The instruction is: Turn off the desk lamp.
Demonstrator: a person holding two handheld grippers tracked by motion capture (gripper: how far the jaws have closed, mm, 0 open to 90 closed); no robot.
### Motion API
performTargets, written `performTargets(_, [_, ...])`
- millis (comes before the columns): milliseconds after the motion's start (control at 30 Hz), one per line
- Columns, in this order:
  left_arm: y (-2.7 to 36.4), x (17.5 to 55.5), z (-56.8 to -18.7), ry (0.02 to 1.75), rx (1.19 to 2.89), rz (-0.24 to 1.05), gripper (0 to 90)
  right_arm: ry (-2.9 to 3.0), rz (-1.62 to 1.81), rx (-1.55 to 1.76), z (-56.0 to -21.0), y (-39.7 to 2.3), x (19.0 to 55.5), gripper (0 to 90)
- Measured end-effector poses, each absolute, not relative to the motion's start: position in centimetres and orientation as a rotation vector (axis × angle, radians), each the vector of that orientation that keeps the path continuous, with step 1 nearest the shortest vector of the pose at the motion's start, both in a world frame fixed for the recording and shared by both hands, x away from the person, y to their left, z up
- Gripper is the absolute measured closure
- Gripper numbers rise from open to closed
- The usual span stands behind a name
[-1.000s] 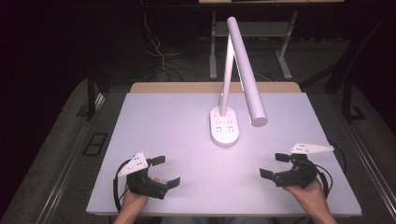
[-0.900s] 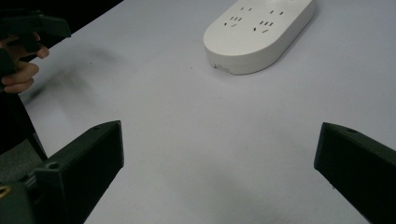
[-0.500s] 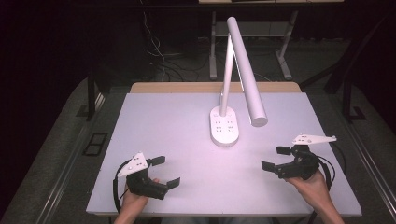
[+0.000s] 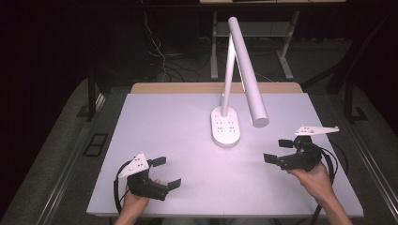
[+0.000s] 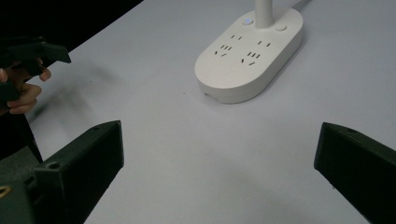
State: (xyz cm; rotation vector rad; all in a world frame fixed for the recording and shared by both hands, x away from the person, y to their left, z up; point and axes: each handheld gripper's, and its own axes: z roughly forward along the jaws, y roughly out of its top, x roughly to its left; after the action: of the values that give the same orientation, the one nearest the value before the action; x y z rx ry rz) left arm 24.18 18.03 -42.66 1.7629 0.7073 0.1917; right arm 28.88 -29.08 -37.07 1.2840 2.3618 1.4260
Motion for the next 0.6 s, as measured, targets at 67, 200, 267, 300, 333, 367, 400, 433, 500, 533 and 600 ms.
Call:
performTargets(67, [18.0,24.2,-42.7,0.705,1.763,0.193,0.0,2.366,1.420,1.281,-36.9,-29.0,29.2,1.4])
performTargets(200, [18.0,24.2,-42.7,0.711,1.761,0.192,0.0,2.378,1.408,1.281,-36.5,-28.7,30.1,1.4])
performTargets(267, [18.0,24.2,-42.7,0.711,1.762,0.194,0.0,2.383,1.405,1.276,-36.2,-28.5,30.4,1.4])
performTargets(300, [18.0,24.2,-42.7,0.713,1.762,0.194,0.0,2.386,1.402,1.270,-36.1,-28.5,30.6,1.4])
performTargets(333, [18.0,24.2,-42.7,0.713,1.762,0.194,0.0,2.386,1.403,1.272,-36.0,-28.4,30.7,1.4])
performTargets(367, [18.0,24.1,-42.7,0.714,1.762,0.194,0.0,2.388,1.404,1.268,-35.9,-28.4,30.9,1.4])
performTargets(400, [18.0,24.1,-42.7,0.714,1.762,0.194,0.0,2.388,1.404,1.268,-35.9,-28.4,30.9,1.4])
performTargets(433, [18.0,24.1,-42.7,0.712,1.762,0.193,0.0,2.392,1.397,1.263,-35.7,-28.3,31.3,1.4])
performTargets(500, [18.0,24.1,-42.7,0.711,1.761,0.191,0.0,2.391,1.396,1.261,-35.5,-28.2,31.7,1.4])
performTargets(533, [18.0,24.1,-42.7,0.711,1.760,0.192,0.0,2.389,1.396,1.264,-35.4,-28.1,31.9,1.4])
performTargets(600, [18.1,24.1,-42.6,0.711,1.759,0.191,0.0,2.391,1.391,1.257,-35.2,-27.9,32.4,1.4])
